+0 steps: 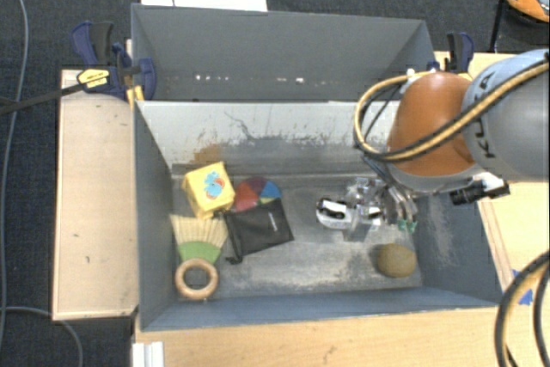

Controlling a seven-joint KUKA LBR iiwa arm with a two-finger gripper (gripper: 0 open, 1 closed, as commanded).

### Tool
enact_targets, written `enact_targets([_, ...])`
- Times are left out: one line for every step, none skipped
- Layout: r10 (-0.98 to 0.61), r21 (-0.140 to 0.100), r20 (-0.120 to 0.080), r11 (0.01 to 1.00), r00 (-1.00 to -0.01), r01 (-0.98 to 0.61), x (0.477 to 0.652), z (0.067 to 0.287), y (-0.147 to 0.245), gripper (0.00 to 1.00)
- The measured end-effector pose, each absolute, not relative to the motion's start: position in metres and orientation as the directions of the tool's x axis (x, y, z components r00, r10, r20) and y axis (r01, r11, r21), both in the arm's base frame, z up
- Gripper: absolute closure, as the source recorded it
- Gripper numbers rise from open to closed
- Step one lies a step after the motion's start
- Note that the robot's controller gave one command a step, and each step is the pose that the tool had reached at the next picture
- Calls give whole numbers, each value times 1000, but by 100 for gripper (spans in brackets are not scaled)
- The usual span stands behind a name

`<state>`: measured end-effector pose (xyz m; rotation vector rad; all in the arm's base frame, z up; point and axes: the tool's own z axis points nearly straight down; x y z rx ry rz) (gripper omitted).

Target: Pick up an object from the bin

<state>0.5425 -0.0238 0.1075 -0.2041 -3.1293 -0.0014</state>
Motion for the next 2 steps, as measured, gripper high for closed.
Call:
enact_targets([128, 3, -13, 992, -992, 128, 544, 137, -32, 100])
enact_targets([63, 1, 4, 998, -998, 63, 570, 220, -13, 100])
